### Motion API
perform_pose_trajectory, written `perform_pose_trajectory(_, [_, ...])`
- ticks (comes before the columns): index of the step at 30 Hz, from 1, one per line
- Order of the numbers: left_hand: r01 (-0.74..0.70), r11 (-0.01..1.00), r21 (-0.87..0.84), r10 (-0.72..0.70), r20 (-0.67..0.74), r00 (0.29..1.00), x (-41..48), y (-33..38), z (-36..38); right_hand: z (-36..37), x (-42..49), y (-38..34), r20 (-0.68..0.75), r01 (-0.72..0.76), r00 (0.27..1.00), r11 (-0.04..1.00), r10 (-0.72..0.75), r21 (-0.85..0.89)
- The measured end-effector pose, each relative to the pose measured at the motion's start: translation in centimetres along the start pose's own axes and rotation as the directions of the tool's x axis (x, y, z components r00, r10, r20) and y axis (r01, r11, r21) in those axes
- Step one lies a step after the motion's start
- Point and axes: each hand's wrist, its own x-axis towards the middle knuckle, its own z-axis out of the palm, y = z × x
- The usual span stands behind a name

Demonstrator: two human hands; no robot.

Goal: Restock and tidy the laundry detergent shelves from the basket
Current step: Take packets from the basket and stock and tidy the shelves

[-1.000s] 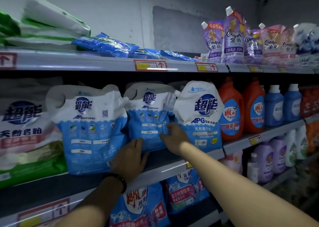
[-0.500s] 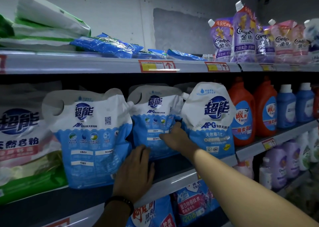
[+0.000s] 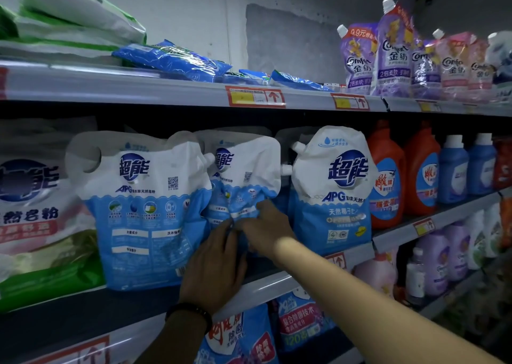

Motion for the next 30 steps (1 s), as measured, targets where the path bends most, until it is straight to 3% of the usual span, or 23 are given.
perform_pose_trajectory(5, [0.013, 1.0, 0.006, -0.013, -0.016, 1.0, 0.0, 0.3, -0.3, -4.5, 1.8, -0.4, -0.15, -0.056, 0.986, 0.994, 0.071, 0.097])
perform_pose_trajectory(9, [-0.016, 0.999, 0.038, 0.017, -0.02, 1.0, 0.0, 0.2, -0.3, -5.5, 3.1, -0.8, -0.208, 0.111, 0.97, 0.99, -0.128, -0.091])
perform_pose_trajectory(15, [-0.092, 0.993, 0.077, 0.093, -0.006, 0.996, -0.1, 0.1, -0.2, -6.2, 4.7, -0.9, -0.28, 0.188, 0.914, 0.918, -0.294, -0.348])
perform_pose_trajectory(24, [-0.098, 0.995, 0.029, 0.096, 0.055, 0.994, 0.6, -0.1, -0.3, -8.5, 3.1, -3.5, -0.337, 0.152, 0.9, 0.925, -0.275, -0.348])
perform_pose_trajectory(28, [0.01, 1.0, -0.009, -0.008, 0.19, 0.982, 1.6, 1.1, -1.6, -8.4, 2.0, -3.8, -0.346, 0.158, 0.882, 0.891, -0.321, -0.426])
perform_pose_trajectory(30, [0.149, 0.979, -0.14, -0.114, 0.237, 0.965, 2.6, 2.9, -1.8, -8.5, 1.4, -4.1, -0.335, 0.157, 0.875, 0.86, -0.35, -0.486])
